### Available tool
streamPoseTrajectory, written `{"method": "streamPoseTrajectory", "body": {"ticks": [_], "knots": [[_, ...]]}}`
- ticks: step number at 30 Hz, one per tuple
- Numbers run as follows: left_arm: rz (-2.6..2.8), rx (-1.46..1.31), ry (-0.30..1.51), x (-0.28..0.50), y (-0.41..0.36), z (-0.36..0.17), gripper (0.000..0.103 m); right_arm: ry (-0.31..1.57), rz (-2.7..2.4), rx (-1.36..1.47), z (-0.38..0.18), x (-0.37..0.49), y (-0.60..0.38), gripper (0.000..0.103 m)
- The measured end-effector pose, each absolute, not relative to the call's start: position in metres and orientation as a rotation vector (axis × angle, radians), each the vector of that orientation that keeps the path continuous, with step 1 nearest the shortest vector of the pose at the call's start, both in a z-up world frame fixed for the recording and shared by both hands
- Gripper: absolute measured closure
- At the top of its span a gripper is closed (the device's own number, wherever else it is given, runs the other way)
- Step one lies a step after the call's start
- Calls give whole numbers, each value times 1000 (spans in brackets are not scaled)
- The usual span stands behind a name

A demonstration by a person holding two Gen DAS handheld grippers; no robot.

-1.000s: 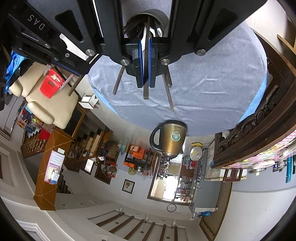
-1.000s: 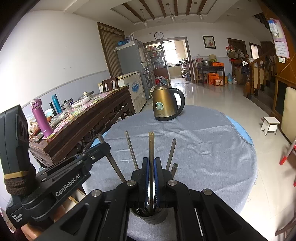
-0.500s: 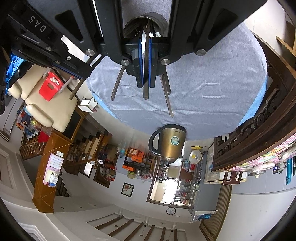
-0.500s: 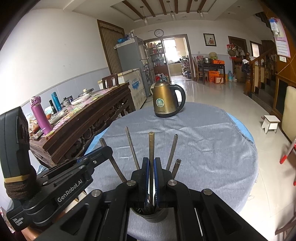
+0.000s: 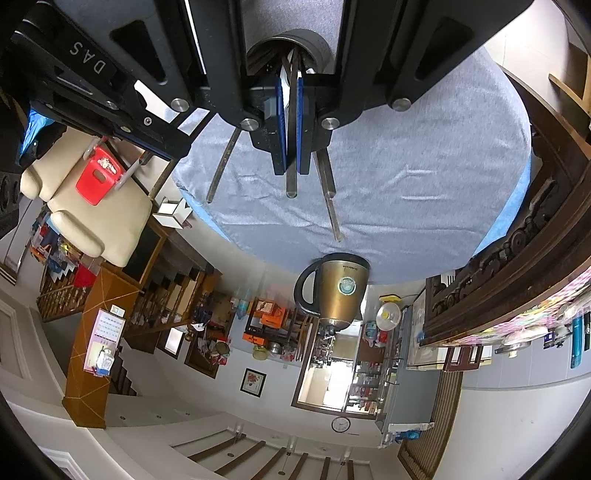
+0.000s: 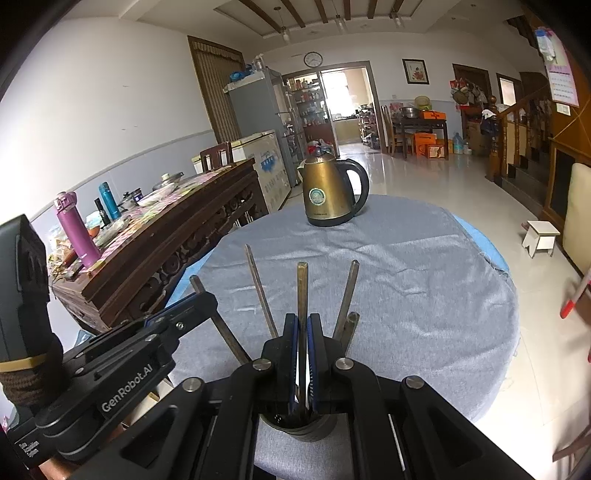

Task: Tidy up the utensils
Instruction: 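Push the held chopsticks down into the black cup with both tools, then open both tools to release the chopsticks and pull back from the cup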

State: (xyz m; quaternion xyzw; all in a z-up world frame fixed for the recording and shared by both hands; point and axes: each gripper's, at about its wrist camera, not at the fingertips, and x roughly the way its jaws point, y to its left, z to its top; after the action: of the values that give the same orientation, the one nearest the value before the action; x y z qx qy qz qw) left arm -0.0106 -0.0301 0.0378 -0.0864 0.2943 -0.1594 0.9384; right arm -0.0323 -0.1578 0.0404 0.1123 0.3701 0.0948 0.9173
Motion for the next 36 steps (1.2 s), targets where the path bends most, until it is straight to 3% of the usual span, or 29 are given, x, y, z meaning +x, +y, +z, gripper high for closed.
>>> {"method": "streamPoseTrajectory", "body": {"ticks": [2,4,5,6,7,10,11,24,26,27,28,36], "knots": [[-319,-173,607,-10,-30,38,98,763,197,236,39,-32,-158,96],[-302,-156,626,-8,-32,36,90,754,201,247,40,-32,-159,96],[-297,-145,634,-7,-33,36,70,746,200,254,41,-33,-160,96],[-287,-133,647,-6,-33,34,43,742,200,258,41,-33,-161,96],[-269,-124,665,-3,-33,32,36,737,201,265,42,-33,-162,93],[-245,-114,646,-5,-30,33,35,708,188,289,45,-36,-169,76],[-236,-102,638,-6,-30,34,35,690,189,299,47,-38,-172,75],[-73,12,618,-17,-17,39,25,638,172,300,60,-52,-189,73],[-30,41,599,-21,-11,41,22,640,164,290,60,-56,-190,58],[-9,53,589,-23,-8,42,21,636,161,286,60,-59,-191,42],[22,68,576,-26,-4,44,20,623,158,274,61,-64,-191,38],[166,81,525,-47,24,56,9,641,115,181,59,-86,-190,38]]}}
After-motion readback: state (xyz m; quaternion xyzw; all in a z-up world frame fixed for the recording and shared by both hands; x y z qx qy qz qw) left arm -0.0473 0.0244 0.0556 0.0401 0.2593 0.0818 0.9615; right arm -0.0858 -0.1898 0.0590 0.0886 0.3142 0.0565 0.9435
